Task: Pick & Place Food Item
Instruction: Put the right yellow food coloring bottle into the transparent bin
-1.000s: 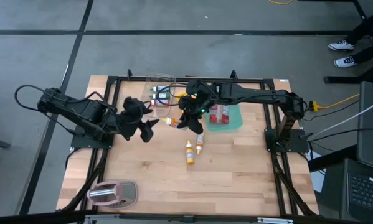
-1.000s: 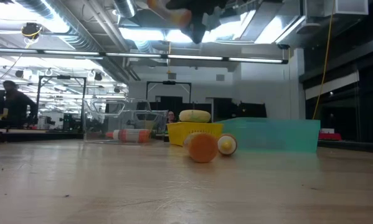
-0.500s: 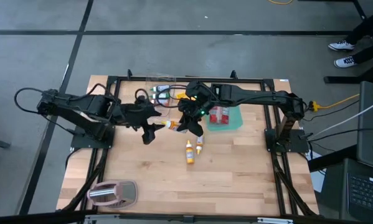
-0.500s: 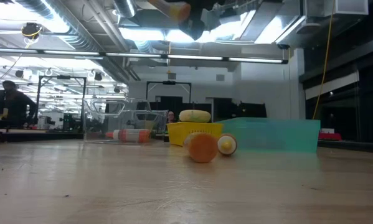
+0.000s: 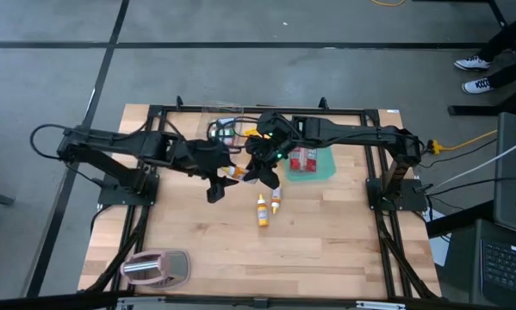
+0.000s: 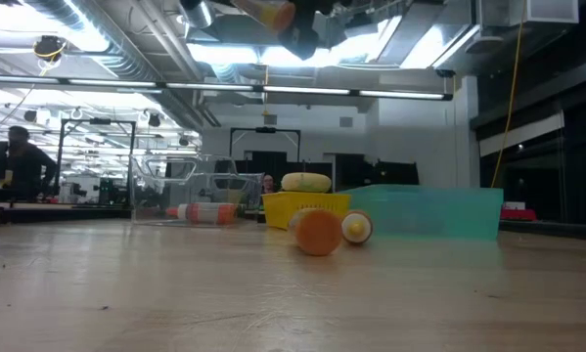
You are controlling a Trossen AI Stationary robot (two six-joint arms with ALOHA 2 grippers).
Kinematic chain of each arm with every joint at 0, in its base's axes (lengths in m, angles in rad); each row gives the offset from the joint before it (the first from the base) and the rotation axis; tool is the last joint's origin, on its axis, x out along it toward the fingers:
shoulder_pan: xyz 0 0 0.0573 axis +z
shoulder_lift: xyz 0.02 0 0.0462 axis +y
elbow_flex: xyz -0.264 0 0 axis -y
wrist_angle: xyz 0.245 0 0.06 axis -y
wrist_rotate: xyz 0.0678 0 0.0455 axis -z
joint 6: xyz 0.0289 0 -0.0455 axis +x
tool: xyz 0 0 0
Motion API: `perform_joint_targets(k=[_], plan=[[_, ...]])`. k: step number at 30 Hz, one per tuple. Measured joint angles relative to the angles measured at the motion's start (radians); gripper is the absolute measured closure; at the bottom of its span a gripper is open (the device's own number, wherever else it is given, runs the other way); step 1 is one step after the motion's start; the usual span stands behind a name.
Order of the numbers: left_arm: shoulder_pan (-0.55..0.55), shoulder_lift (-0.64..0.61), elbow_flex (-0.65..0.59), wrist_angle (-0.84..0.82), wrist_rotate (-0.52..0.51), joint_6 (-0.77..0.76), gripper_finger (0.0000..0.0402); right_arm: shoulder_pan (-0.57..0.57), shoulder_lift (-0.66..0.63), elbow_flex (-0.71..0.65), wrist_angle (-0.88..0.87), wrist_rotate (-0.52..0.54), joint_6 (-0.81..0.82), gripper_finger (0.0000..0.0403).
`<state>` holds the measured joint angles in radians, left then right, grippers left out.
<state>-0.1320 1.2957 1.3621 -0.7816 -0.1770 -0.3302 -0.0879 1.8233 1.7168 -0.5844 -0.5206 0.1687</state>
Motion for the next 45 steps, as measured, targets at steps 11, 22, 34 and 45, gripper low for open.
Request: perform_joint_targets(k=[11, 22, 34, 45], plan=[[0.011, -0.027, -0.001, 0.002, -0.012, 0.001, 0.0166, 0.000, 0.000, 0.000, 0.009, -0.011, 0.003, 0.0325], [0.010, -0.050, 0.000, -0.038, -0.012, -0.034, 0.0166, 0.000, 0.000, 0.000, 0.010, -0.020, -0.012, 0.0325], [0.010, -0.042, 0.000, -0.046, -0.014, -0.035, 0.0201, 0.000, 0.000, 0.000, 0.010, -0.022, -0.017, 0.0325], [0.010, -0.042, 0.000, -0.044, -0.017, -0.051, 0.0278, 0.000, 0.000, 0.000, 0.010, -0.025, -0.023, 0.0326]])
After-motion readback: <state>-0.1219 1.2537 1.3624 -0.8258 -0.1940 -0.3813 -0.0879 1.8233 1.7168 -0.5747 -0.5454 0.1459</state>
